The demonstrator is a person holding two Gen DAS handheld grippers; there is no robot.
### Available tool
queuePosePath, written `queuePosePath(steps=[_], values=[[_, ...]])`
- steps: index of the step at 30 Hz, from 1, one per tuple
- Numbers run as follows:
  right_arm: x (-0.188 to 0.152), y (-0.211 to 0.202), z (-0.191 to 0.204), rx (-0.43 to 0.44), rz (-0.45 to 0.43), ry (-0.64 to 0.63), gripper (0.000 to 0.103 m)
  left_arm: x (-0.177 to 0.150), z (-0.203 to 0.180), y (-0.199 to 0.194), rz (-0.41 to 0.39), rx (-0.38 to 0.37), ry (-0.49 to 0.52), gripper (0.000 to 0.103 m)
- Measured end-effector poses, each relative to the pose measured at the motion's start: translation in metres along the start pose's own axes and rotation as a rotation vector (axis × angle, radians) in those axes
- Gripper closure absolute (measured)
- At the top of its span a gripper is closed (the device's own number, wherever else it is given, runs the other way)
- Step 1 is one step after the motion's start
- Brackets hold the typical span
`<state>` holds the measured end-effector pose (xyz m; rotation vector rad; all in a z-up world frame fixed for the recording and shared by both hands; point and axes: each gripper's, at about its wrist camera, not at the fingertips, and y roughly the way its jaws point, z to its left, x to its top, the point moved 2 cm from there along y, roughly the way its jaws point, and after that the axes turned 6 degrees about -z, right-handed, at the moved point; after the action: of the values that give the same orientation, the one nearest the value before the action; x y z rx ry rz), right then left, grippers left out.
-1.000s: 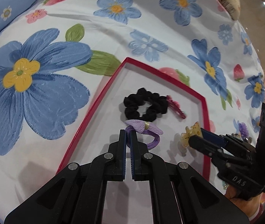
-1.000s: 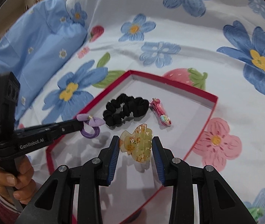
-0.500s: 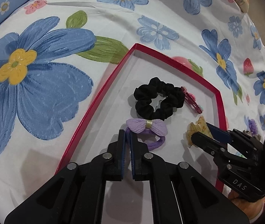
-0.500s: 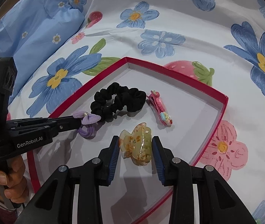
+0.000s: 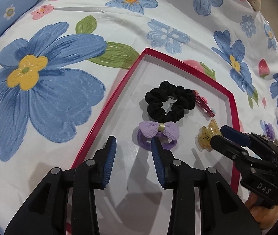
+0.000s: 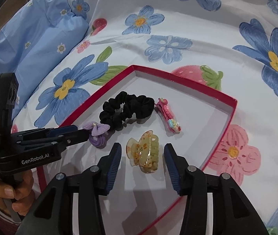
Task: Organize jewelry
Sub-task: 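Open both tools to release the bow tie and claw clip in the tray, then move both open tools back toward the remaining jewelry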
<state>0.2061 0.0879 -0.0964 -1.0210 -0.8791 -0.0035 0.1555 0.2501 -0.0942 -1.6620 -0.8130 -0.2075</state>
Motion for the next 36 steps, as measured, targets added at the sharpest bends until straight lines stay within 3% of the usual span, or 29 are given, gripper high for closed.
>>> queuePosePath(steps=[8, 19, 26, 36], values=[[-0.002, -0.03, -0.006, 0.014, -0.045, 0.038, 0.055, -0.011, -0.005, -0.024, -0.022, -0.011, -0.002, 0.065], [-0.015, -0.092, -0.02, 0.008, -0.13, 0.099, 0.046, -0.027, -0.031, -0.068, -0.074, -0.061, 0.007, 0.057], [-0.04, -0.124, -0.036, -0.014, -0.166, 0.153, 0.045, -0.04, -0.05, -0.088, -0.091, -0.079, 0.036, 0.049], [-0.088, -0.173, -0.076, -0.087, -0.191, 0.246, 0.041, -0.059, -0.083, -0.097, -0.068, -0.129, 0.069, 0.048]])
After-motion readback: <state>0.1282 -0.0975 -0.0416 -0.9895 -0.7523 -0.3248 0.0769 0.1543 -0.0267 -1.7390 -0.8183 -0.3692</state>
